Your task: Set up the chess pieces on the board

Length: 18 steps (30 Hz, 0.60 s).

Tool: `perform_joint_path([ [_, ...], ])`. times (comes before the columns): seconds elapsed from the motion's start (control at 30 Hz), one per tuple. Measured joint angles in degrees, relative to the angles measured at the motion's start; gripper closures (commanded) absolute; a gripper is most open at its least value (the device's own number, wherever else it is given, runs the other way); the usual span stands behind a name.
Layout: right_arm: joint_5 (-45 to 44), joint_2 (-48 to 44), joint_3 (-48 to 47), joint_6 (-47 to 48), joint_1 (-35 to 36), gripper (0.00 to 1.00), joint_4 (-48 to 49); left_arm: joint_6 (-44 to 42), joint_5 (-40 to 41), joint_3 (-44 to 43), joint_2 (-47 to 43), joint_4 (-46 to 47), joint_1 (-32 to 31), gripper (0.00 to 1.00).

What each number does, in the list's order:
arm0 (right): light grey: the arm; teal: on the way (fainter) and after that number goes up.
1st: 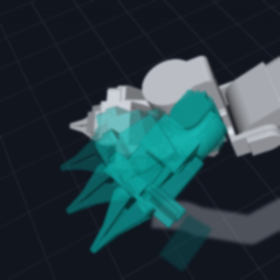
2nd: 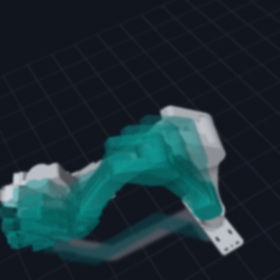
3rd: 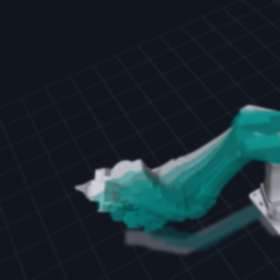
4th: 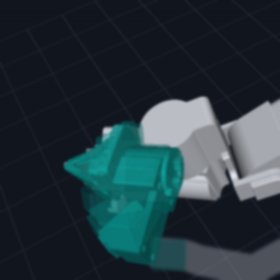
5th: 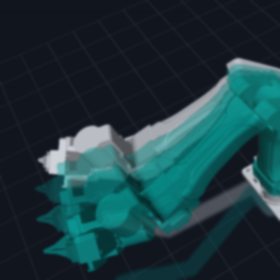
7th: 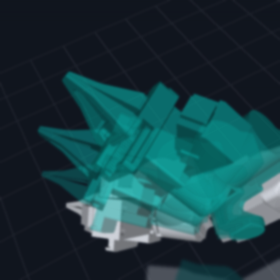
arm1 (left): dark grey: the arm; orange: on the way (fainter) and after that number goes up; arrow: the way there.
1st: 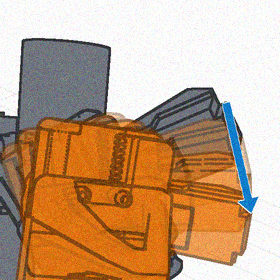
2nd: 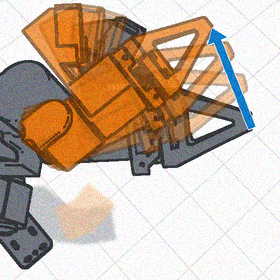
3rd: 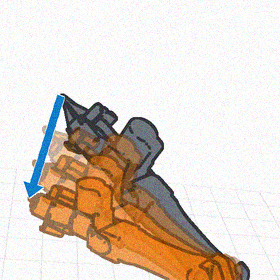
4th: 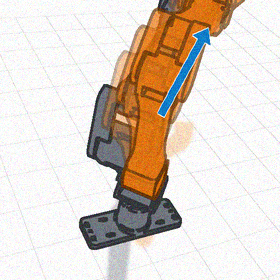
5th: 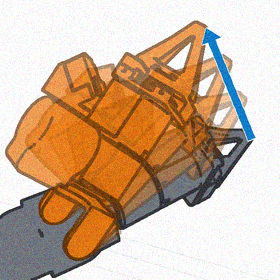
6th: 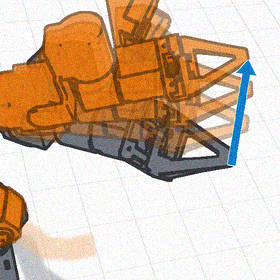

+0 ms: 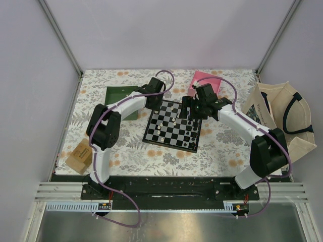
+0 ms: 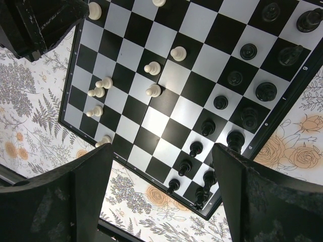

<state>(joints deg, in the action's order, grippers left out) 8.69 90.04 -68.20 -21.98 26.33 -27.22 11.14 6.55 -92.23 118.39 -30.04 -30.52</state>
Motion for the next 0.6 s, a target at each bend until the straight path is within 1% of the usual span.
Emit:
perform_joint_path([
  [0.1,0.0,0.0,0.0,0.0,-0.1,0.11,0.0,-0.1,0.0,0.0,0.0,0.0,0.0,0.60],
  [0.23,0.0,0.0,0.0,0.0,-0.1,0.11,0.0,-0.2,-0.3,0.0,0.0,0.0,0.0,0.57],
  [0.37,0.0,0.0,0.0,0.0,-0.2,0.11,0.0,-0.7,-0.2,0.2,-0.6,0.4,0.0,0.49],
  [0.5,0.0,0.0,0.0,0.0,-0.2,0.11,0.0,-1.8,2.0,2.2,-4.9,1.0,0.2,0.45],
  [0.6,0.0,0.0,0.0,0.0,-0.2,0.11,0.0,-2.3,3.3,2.3,-9.0,1.6,1.1,0.44],
])
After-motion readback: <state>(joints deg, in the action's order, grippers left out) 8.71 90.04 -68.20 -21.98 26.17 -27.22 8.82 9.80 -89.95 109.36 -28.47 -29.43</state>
